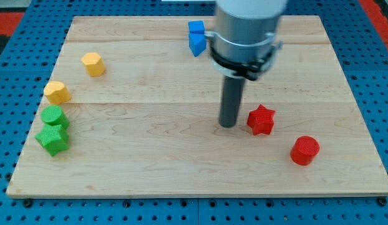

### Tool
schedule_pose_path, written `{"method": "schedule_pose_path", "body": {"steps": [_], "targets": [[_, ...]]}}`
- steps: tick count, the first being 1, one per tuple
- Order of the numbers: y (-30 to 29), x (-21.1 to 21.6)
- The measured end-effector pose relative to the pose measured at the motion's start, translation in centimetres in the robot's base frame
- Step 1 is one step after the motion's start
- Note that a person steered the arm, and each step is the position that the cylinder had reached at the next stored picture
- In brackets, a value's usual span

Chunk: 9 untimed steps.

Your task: Push the yellow hexagon to the yellow heart

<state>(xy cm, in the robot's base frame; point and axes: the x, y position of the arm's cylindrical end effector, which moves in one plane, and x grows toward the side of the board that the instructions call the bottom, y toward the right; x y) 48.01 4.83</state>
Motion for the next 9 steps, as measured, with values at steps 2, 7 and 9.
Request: {"method": "schedule_pose_path", "body": {"steps": [2,7,9], "targets": [[10.2,4.3],[0.8,-4.4],[0.8,-4.8]]}}
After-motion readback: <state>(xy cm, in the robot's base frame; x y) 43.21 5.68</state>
